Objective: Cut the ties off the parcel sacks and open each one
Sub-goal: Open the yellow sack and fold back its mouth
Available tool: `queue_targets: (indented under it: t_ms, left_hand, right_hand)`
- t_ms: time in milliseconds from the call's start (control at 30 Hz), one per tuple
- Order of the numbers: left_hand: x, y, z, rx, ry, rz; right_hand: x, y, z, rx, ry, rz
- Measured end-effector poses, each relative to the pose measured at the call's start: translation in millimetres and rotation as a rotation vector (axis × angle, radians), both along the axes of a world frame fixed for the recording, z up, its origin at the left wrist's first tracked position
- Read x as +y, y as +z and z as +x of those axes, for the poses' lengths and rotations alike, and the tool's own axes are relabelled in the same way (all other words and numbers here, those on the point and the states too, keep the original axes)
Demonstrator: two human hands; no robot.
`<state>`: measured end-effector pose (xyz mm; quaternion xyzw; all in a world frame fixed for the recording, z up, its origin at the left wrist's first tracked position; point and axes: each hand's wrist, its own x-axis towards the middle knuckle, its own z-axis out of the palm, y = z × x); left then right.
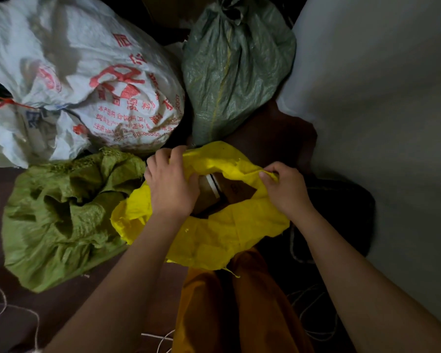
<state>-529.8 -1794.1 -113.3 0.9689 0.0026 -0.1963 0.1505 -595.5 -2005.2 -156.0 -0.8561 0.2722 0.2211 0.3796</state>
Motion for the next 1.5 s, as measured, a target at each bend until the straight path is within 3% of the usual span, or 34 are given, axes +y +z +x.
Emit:
queue_targets:
  t_ms: [133, 333, 467, 600, 700, 900, 1167, 1500]
  left_hand:
    - [13, 14, -14, 0.003, 0.177, -0.023]
    - [21, 23, -55, 0.118, 0.590, 0.134]
    - [21, 18, -73, 0.334, 0.983, 0.018]
    - [24, 0, -87, 0.304, 1.209, -0.197]
    - [31, -15, -95, 0.269, 1.224, -0.278]
    - [39, -21, -103, 0.251, 1.097, -0.450]
    - [54, -5, -76, 0.324, 0.874, -0.534]
    - [52, 26, -42, 0.389, 0.768, -0.628]
  right_hand:
    - [2, 14, 20, 0.072, 0.164, -0.135]
    - [29, 30, 42, 0.030, 0.403, -0.147]
    - [60, 32, 48, -0.067, 0.553, -0.033]
    - [95, 27, 49, -0.130, 0.763, 0.049]
    - [112, 20, 48, -0.082, 0.883, -0.020]
    - [107, 14, 47, -0.019, 0.845, -0.025]
    - [88, 30, 47, 0.020, 0.382, 0.181]
    - [55, 67, 37, 0.088, 0.068, 0.195]
